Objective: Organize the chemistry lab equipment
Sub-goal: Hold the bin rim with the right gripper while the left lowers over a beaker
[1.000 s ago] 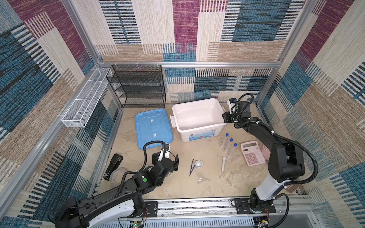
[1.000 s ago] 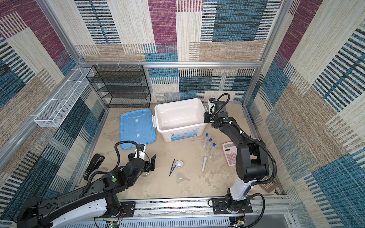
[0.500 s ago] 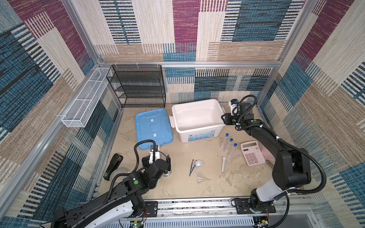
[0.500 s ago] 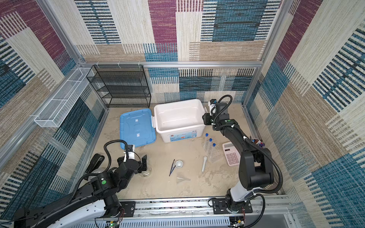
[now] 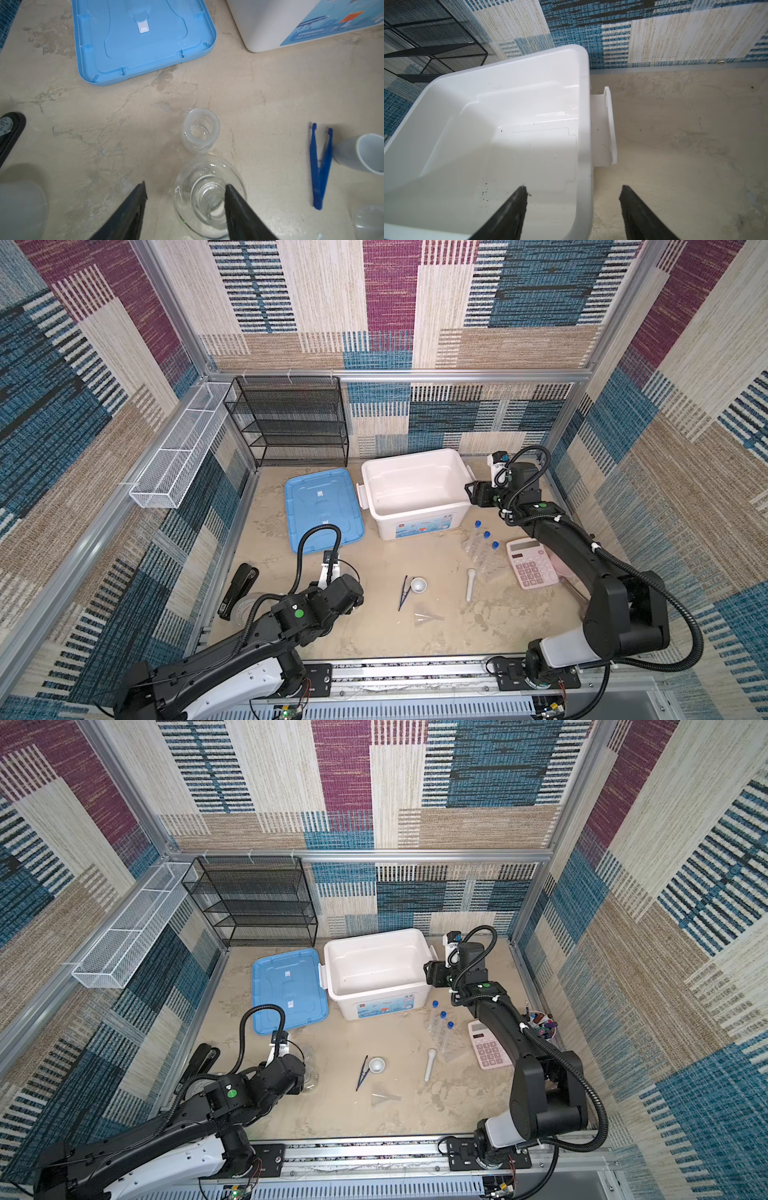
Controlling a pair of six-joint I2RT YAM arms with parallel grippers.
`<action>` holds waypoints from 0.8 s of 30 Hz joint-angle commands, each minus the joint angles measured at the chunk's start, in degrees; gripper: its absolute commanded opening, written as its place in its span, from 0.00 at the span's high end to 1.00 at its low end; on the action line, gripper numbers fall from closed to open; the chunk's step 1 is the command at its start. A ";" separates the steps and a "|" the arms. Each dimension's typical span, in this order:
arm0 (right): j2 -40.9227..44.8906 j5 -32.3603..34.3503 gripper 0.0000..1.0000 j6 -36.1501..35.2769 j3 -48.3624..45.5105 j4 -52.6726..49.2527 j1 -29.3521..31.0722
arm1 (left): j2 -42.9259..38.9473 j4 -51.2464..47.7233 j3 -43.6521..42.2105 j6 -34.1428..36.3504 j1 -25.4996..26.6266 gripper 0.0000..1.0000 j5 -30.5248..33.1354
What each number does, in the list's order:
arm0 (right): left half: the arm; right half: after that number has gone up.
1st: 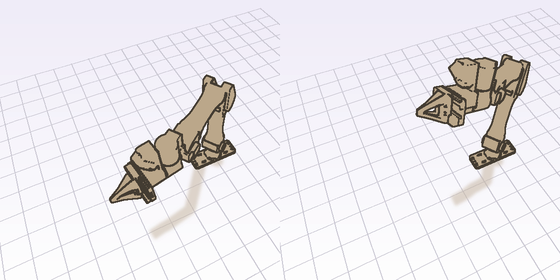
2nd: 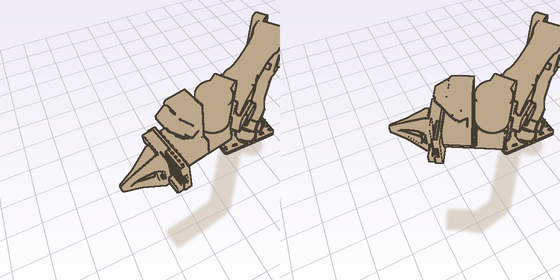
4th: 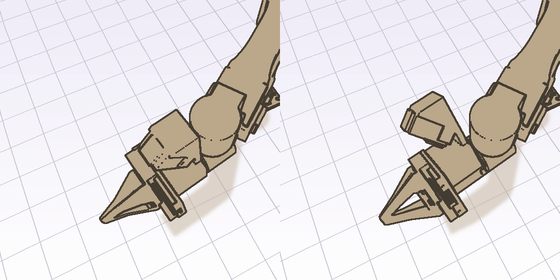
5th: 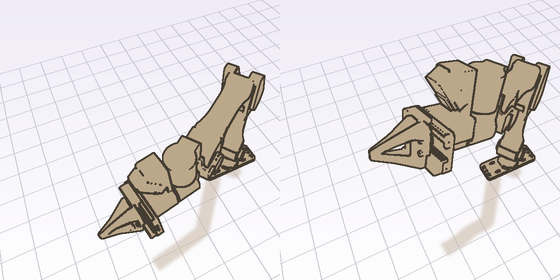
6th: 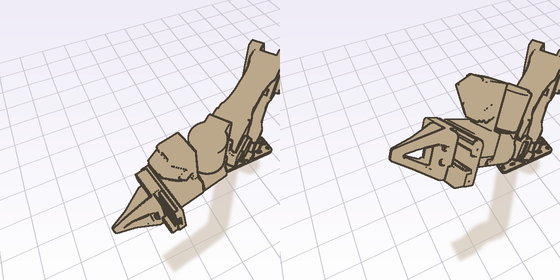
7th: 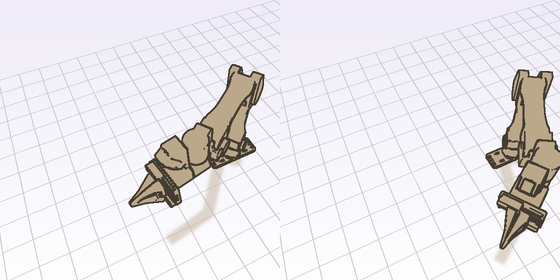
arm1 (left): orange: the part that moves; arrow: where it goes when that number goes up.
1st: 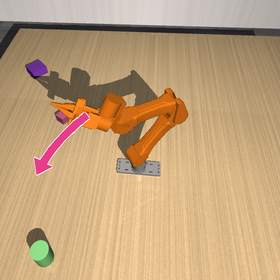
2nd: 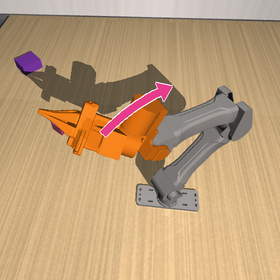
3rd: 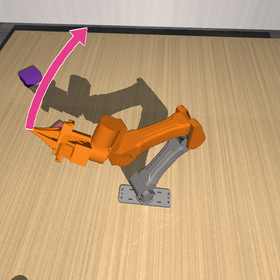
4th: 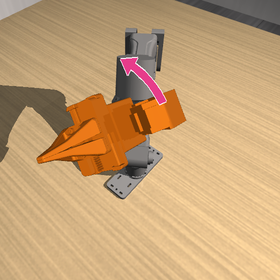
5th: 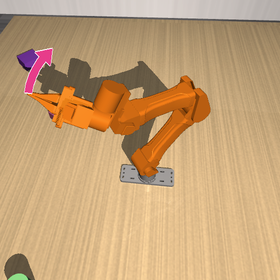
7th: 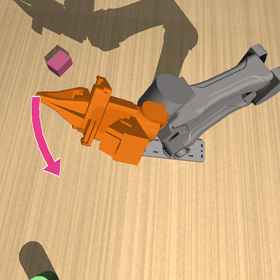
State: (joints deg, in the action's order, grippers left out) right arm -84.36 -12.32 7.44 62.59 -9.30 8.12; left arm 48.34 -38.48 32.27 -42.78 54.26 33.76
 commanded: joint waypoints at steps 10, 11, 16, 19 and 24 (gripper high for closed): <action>-0.07 0.09 0.20 0.48 -0.16 2.58 -0.03 | 1.66 0.82 -0.37 -3.03 0.04 0.50 -5.17; -0.02 0.12 0.20 0.47 -0.10 2.58 -0.03 | 2.07 1.00 -0.21 -2.77 0.03 0.49 -5.45; -0.04 0.19 0.19 0.53 -0.02 2.27 -0.03 | 3.63 1.40 0.52 -2.07 0.02 0.49 -7.12; -0.05 0.32 0.19 0.38 0.03 2.18 -0.03 | 3.15 1.00 0.51 -2.90 -0.01 0.46 -6.72; -0.09 0.30 0.19 0.38 0.08 2.18 -0.03 | -0.32 1.04 -0.27 -3.55 0.05 0.44 -6.68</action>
State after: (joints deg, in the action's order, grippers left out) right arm -84.47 -12.36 7.46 62.50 -8.82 8.12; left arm 49.23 -35.88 32.27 -45.06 54.28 27.66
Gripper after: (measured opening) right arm 0.811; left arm 0.554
